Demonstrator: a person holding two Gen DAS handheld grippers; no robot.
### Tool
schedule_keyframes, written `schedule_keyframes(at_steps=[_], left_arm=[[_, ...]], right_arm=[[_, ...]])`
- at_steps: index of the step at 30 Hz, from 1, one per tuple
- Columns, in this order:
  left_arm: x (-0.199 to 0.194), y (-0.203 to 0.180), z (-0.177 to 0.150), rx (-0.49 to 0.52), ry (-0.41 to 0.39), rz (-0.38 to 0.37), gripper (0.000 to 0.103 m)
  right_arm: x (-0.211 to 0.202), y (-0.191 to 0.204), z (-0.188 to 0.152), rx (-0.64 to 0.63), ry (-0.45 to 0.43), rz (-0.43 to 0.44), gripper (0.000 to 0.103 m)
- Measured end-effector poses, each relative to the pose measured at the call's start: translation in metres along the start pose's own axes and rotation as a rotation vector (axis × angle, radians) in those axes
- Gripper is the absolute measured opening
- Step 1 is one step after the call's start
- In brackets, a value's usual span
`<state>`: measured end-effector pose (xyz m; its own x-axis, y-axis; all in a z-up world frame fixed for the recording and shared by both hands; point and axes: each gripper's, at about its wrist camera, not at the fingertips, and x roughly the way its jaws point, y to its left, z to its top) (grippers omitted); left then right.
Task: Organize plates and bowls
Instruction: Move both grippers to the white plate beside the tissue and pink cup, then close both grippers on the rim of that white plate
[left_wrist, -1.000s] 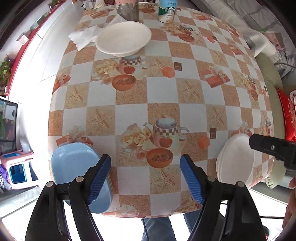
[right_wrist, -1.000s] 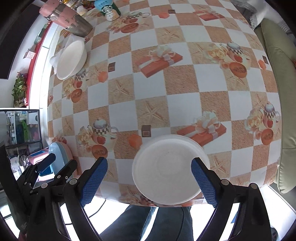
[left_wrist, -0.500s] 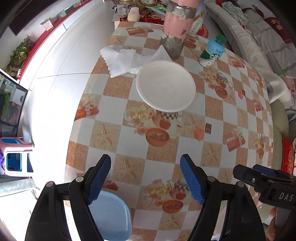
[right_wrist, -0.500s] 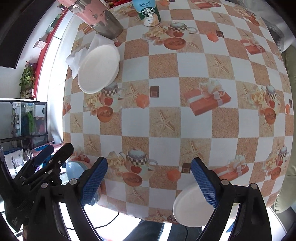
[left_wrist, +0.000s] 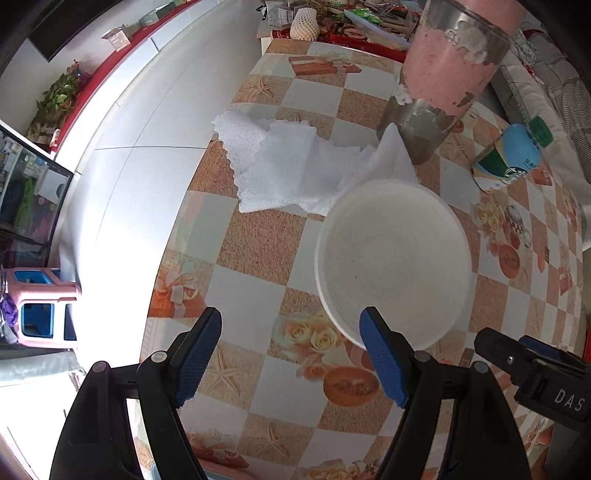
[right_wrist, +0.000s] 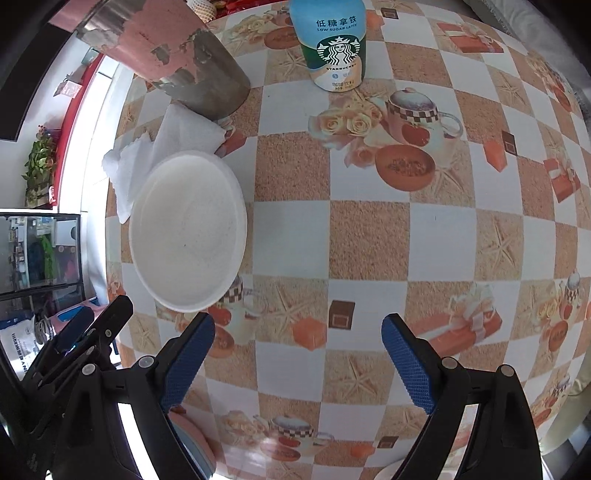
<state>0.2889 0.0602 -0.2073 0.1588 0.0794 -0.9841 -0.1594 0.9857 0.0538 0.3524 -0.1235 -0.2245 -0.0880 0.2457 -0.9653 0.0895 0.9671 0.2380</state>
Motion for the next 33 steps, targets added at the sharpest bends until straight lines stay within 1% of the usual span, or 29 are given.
schedule_keyframes(at_steps=[4, 7, 9, 10, 11, 12, 13, 14, 15, 16, 17, 18, 21, 24, 26, 29, 33], left_arm=[[0.018, -0.004, 0.015, 0.004, 0.0, 0.019, 0.08], [0.033, -0.007, 0.021, 0.013, 0.016, 0.046, 0.08], [0.04, -0.009, 0.024, 0.014, 0.028, 0.042, 0.08], [0.042, -0.009, 0.025, 0.013, 0.027, 0.035, 0.079], [0.045, -0.01, 0.026, 0.016, 0.027, 0.028, 0.072], [0.048, -0.011, 0.027, 0.021, 0.035, 0.022, 0.062], [0.052, -0.012, 0.027, 0.022, 0.049, 0.01, 0.057], [0.055, -0.012, 0.027, 0.018, 0.064, -0.012, 0.045], [0.057, -0.012, 0.027, 0.011, 0.07, -0.041, 0.038], [0.057, -0.013, 0.026, 0.009, 0.071, -0.059, 0.034], [0.056, -0.015, 0.026, 0.017, 0.069, -0.065, 0.026], [0.055, -0.019, 0.025, 0.034, 0.068, -0.062, 0.024], [0.05, -0.033, 0.018, 0.108, 0.058, -0.026, 0.024], [0.046, -0.039, 0.005, 0.14, 0.065, -0.027, 0.024], [0.044, -0.042, -0.008, 0.155, 0.074, -0.025, 0.024], [0.04, -0.048, -0.037, 0.182, 0.094, -0.027, 0.024], [0.034, -0.051, -0.082, 0.215, 0.125, -0.015, 0.028]], right_arm=[[0.011, 0.005, 0.017, -0.009, -0.037, -0.007, 0.093], [0.02, 0.01, 0.028, -0.025, -0.057, -0.009, 0.093], [0.027, 0.013, 0.034, -0.033, -0.059, -0.011, 0.093], [0.03, 0.014, 0.036, -0.037, -0.062, -0.012, 0.092], [0.033, 0.016, 0.038, -0.043, -0.063, -0.02, 0.089], [0.036, 0.018, 0.04, -0.051, -0.062, -0.023, 0.077], [0.04, 0.02, 0.042, -0.058, -0.052, -0.027, 0.063], [0.044, 0.021, 0.042, -0.059, -0.039, -0.018, 0.058], [0.047, 0.021, 0.043, -0.055, -0.028, 0.005, 0.049], [0.05, 0.021, 0.043, -0.049, -0.021, 0.035, 0.042], [0.051, 0.021, 0.044, -0.045, -0.019, 0.056, 0.038], [0.053, 0.022, 0.044, -0.048, -0.014, 0.072, 0.032], [0.055, 0.029, 0.042, -0.08, 0.0, 0.095, 0.015], [0.056, 0.029, 0.034, -0.105, 0.006, 0.076, 0.015], [0.057, 0.023, 0.025, -0.102, 0.029, 0.081, 0.015], [0.058, 0.016, 0.003, -0.112, 0.066, 0.071, 0.015], [0.06, 0.007, -0.034, -0.111, 0.108, 0.06, 0.016]])
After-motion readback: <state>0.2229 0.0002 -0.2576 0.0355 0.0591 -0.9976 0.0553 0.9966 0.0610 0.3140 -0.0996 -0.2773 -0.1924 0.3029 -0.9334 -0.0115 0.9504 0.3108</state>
